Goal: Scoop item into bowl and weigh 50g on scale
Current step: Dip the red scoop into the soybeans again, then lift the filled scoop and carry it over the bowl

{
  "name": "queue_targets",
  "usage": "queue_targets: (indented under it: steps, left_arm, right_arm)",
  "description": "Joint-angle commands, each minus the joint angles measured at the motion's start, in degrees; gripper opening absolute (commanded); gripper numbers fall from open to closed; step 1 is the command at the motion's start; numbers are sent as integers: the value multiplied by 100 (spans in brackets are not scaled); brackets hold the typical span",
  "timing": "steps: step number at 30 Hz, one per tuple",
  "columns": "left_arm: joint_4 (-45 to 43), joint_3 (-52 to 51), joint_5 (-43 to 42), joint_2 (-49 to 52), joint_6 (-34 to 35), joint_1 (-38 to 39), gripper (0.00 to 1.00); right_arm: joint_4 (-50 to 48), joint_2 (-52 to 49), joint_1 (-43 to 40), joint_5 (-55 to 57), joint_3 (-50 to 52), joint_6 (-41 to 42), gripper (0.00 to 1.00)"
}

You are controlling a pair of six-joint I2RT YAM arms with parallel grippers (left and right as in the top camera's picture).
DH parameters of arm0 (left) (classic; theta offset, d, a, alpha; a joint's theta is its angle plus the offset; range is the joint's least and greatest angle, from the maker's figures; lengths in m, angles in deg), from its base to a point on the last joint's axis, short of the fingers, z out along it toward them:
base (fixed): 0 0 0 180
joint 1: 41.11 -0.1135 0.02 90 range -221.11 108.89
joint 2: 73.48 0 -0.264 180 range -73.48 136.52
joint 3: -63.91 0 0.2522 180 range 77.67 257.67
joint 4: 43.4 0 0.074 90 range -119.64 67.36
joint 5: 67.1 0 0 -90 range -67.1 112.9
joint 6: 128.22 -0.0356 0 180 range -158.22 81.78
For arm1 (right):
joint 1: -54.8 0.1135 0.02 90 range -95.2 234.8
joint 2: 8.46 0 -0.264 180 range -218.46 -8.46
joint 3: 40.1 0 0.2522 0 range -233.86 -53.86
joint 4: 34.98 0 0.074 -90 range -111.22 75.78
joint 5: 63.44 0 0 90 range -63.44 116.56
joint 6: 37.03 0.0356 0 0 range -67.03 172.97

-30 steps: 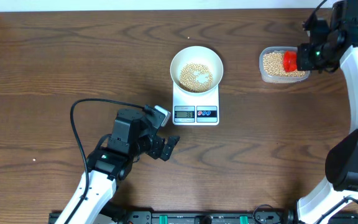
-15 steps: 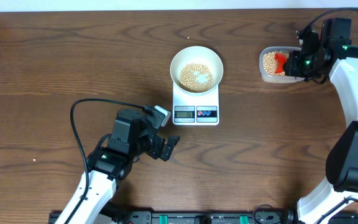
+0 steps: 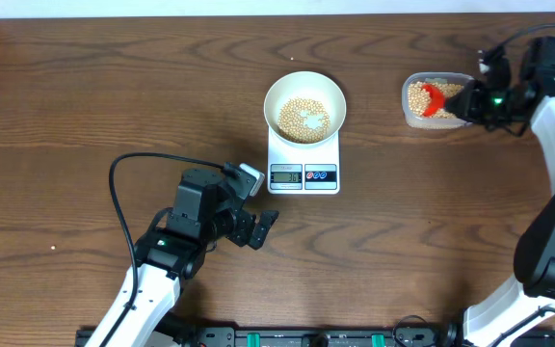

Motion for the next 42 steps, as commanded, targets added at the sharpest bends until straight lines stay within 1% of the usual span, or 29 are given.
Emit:
queue_targets:
  steps: [1,8,12,28,31,37,42]
  left_arm:
    - [2,0,-11,7,50,-15,100]
    - [2,0,-11,7,50,-15,100]
    - [2,0,-11,7,50,-15,100]
    - [2,0,-11,7,50,-15,100]
    - [2,0,-11,7,50,-15,100]
    - [2,0,-11,7,50,-15,100]
    - [2,0,-11,7,50,-15,100]
  right_arm:
    - [2,76,-302,-584,39,55,1]
    - [42,76,-643,-710,39,28,1]
    - [39,76,-883,-1414,39,-122,1]
    - [212,76,-1740,-3257,39,-483,1]
    - [214,76,-1939,-3858,39,-481,1]
    - [214,76,-2035,-4734,39,-455,1]
    - [131,76,-1921,-4782,39,-109,1]
